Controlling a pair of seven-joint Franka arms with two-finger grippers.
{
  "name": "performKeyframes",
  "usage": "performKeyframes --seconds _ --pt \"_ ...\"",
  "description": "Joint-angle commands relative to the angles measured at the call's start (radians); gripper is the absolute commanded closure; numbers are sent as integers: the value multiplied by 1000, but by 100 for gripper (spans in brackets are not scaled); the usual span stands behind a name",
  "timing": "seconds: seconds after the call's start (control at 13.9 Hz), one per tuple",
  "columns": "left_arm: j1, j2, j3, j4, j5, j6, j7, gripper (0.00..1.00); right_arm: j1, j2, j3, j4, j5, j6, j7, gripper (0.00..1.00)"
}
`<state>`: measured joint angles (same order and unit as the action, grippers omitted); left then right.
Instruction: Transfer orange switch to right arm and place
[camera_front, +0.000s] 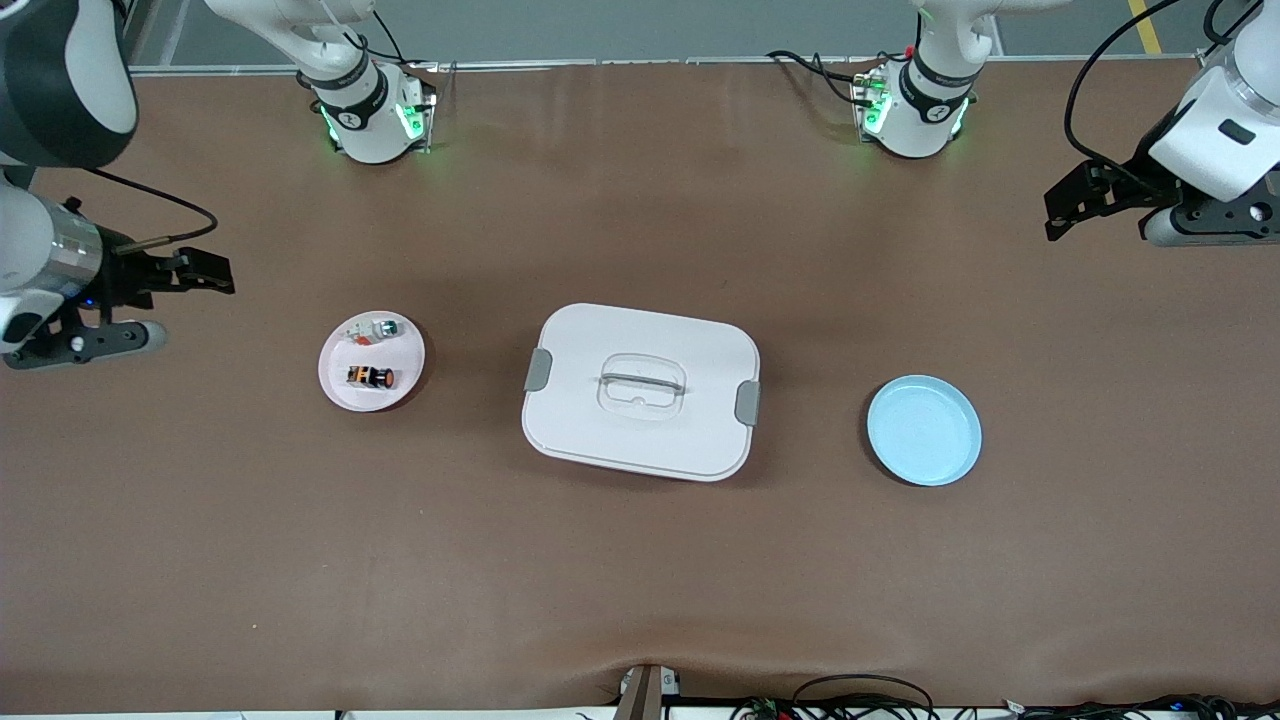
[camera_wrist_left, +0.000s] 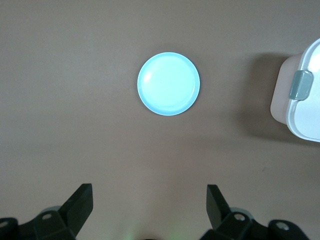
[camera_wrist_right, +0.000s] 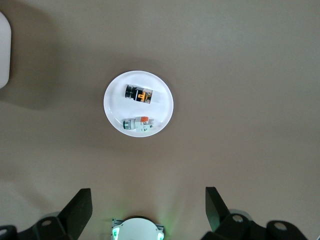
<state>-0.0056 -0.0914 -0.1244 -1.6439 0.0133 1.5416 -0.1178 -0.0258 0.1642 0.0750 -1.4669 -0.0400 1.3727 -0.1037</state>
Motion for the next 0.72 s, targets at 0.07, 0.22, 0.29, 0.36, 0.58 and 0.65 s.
performKeyframes --seconds 0.07,0.22,0.29,0.36,0.58,0.65 --pt "-4 -13 8 -13 1 12 18 0 -32 17 8 88 -14 -87 50 0" --pt "-4 -10 8 -11 1 12 18 0 -48 17 8 105 -9 -93 53 0" --pt "-4 -10 8 -13 1 12 18 0 -48 17 6 106 -11 -99 55 0" --pt "-4 -10 8 -13 1 12 18 0 -48 17 6 112 -12 -109 56 0" --pt "-4 -7 8 -13 1 12 18 0 -57 8 8 122 23 -106 79 0" --pt "-5 -7 8 -14 1 12 17 0 -59 1 8 117 57 -104 116 0"
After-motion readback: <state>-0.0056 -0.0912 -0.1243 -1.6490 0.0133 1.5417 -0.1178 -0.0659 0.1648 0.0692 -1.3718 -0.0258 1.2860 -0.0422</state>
